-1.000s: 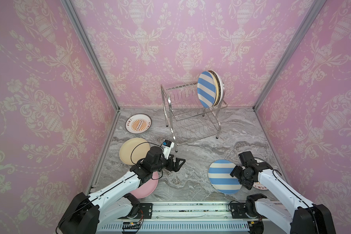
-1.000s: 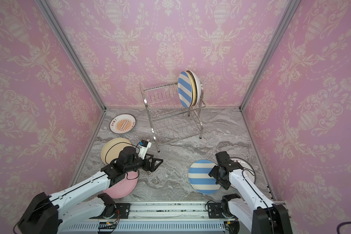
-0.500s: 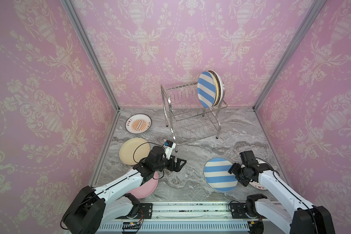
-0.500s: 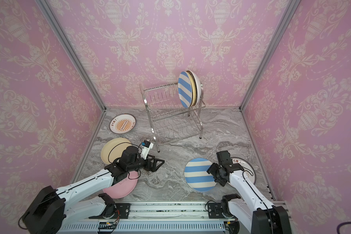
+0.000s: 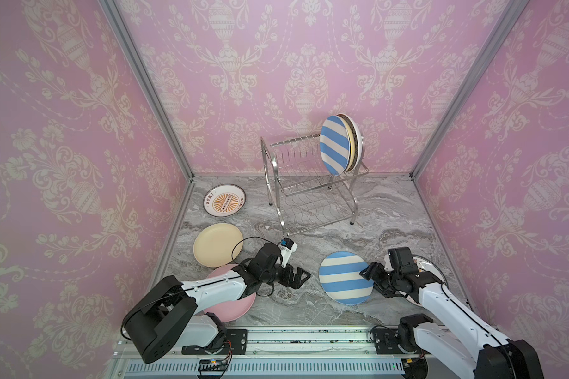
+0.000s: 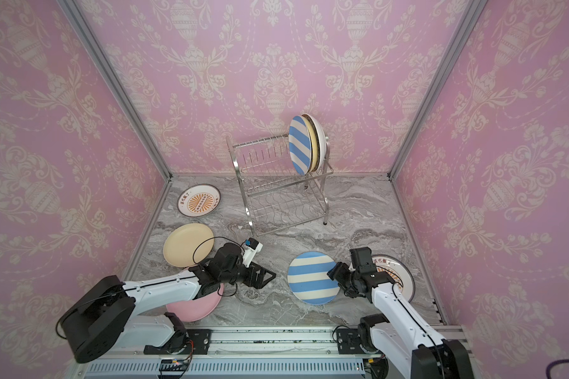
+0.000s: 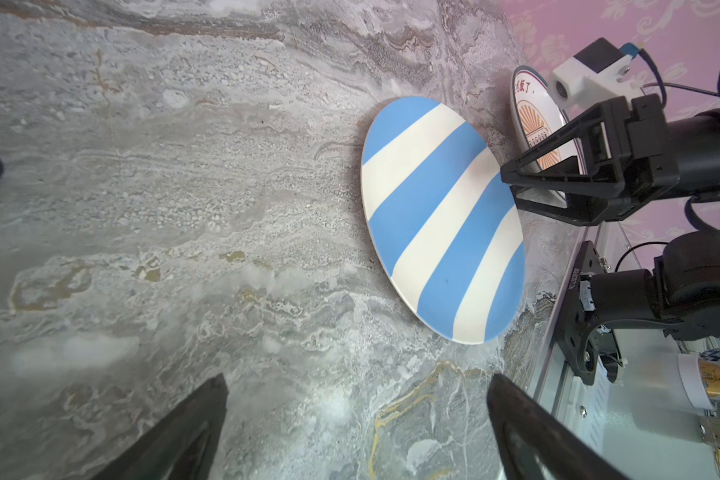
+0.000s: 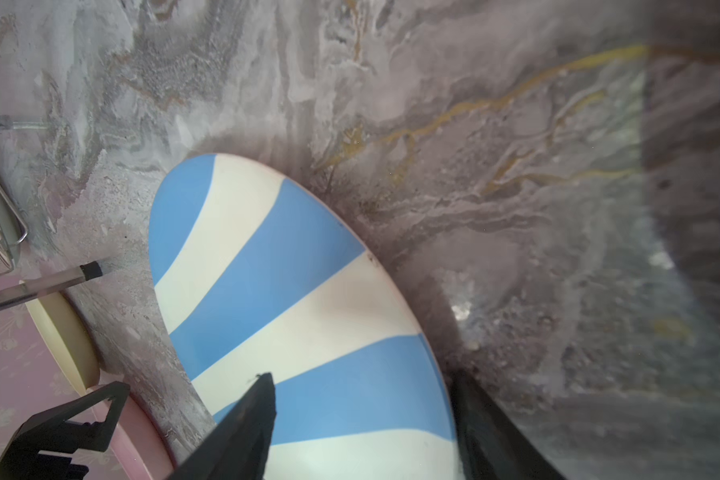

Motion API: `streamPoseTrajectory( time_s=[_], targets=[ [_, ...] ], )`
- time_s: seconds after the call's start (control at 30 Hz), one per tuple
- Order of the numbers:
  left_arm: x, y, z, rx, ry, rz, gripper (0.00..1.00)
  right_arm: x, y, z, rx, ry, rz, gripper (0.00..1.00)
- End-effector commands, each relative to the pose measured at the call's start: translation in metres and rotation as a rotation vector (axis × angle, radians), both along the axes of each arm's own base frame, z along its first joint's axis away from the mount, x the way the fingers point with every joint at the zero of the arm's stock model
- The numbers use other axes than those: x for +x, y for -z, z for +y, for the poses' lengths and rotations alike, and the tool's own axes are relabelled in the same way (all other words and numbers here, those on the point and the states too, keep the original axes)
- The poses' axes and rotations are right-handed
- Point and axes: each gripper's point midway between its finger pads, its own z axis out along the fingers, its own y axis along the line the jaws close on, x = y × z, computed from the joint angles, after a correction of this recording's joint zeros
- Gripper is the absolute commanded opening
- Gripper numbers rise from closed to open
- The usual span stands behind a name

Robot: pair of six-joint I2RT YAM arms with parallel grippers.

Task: Load plates into a dish rack
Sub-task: Move the plate to the center of the table.

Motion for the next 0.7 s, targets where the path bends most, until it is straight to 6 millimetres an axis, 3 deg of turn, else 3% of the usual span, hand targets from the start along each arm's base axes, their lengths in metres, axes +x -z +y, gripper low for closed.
streamPoseTrajectory(
  time_s=[0.0,0.27,0.6,0.67],
  targets=[
    [0.009,-0.004,-0.014,-0.009,0.012,-0.022,0.99,-0.018,0.015,0.004,-0.009,-0.077,0.064,0.68],
    [0.011,0.003,-0.046,-0.019,0.105,0.008,0.99,-0.016,0.017,0.009,-0.018,-0.146,0.033,0.66],
    [0.016,0.004,-0.069,-0.003,0.169,0.016,0.99,-0.011,0.021,0.023,0.025,-0.198,-0.009,0.65],
    [0.012,0.012,-0.069,0.012,0.182,0.033,0.99,-0.013,0.024,0.023,0.023,-0.199,-0.006,0.64]
  ],
)
